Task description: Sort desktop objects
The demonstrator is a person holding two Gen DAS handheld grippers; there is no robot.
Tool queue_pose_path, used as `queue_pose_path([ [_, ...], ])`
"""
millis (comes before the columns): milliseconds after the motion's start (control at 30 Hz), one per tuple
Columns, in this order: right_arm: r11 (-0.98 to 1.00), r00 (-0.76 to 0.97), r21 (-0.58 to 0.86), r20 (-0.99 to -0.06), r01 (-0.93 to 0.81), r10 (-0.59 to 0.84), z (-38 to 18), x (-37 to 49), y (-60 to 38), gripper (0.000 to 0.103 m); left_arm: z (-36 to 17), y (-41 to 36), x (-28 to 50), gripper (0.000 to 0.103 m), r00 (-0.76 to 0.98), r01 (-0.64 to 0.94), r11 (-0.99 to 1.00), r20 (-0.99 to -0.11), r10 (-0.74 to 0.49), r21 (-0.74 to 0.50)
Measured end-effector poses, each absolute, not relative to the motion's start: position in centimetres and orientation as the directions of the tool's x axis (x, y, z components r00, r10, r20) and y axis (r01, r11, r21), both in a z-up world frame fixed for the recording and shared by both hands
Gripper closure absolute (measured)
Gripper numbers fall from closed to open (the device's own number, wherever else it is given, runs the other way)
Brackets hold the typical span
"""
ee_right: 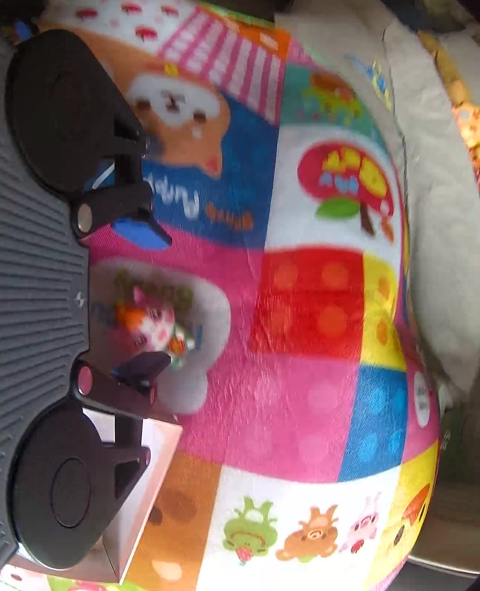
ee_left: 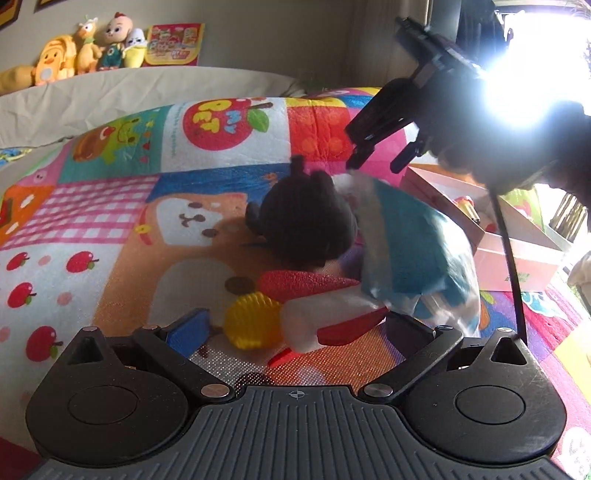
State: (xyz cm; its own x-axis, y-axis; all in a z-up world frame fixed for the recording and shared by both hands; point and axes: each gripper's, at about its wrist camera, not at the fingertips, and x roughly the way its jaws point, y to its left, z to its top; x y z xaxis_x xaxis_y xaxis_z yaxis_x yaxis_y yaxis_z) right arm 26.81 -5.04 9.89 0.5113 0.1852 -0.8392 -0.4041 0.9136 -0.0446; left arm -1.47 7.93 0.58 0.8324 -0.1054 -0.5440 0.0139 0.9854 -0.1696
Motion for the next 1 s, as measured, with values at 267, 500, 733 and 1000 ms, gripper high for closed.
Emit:
queue_pose_path([
  [267, 0.893, 0.482, -0.219, -0.876, -0.392, -0.003, 4.3, 29.9, -2.4, 0.055, 0.3, 9.0, -1.4, 0.0, 0.827, -0.009, 0.973, -0.548, -0.123, -0.231],
  [500, 0.886, 0.538, -0.055, -0.811, -0.46, 0.229, 10.3, 22.6, -5.3, 0.066, 0.4, 9.4, -1.7, 0.0, 0.834, -0.007, 0.965, -0.534, -0.138, -0.261],
  [733, 0.877, 0.558, 0.107, -0.733, -0.469, 0.388, 14.1, 11.4, -13.7, 0.065, 1.1, 8.4, -3.1, 0.0, 0.859, 0.039, 0.978, -0.493, -0.137, -0.203],
  [1000, 0.939, 0.611, 0.051, -0.747, -0.341, 0.262, 7.3, 5.3, -20.4, 0.061, 3.5, 4.2, -4.4, 0.0, 0.845, 0.188, 0.966, -0.471, -0.252, -0.179],
])
